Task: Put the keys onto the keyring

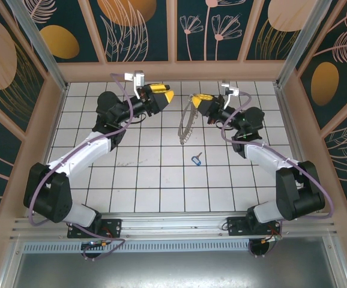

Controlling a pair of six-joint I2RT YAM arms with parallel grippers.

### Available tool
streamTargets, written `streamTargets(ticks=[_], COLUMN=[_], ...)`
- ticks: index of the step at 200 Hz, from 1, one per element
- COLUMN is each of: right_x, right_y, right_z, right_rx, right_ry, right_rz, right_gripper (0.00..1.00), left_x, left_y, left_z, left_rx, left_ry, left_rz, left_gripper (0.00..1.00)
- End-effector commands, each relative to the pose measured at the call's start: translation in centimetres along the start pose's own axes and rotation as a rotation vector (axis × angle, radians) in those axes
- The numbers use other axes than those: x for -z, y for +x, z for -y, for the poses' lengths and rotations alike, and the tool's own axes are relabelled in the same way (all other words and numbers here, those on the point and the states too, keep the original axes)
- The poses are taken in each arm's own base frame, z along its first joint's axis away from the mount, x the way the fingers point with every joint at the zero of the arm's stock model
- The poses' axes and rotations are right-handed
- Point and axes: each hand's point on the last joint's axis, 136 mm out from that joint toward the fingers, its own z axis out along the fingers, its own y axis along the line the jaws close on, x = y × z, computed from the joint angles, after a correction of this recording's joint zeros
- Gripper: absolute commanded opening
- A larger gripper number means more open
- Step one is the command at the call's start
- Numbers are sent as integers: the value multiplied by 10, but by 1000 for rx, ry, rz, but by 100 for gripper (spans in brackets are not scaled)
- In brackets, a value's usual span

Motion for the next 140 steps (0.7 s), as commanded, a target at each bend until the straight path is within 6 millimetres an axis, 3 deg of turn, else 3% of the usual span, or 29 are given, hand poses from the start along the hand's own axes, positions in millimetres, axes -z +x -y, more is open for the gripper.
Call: streamTargets(ticks=[1, 86, 140], right_x=[2, -20, -24], right_y=[-33, -30, -26], right_z=[-22, -29, -29], right_rx=[51, 2, -16], right_ry=[-64, -121, -133], right_rz=[164, 212, 218], right_gripper=[0, 0, 0], left_x=[2, -8, -9], left_y=[-6, 17, 24], left_z=[17, 20, 20], left_rx=[9, 52, 67], left_ry=[97, 188, 207], left_rz=[36, -16, -19], left_gripper=[49, 36, 36])
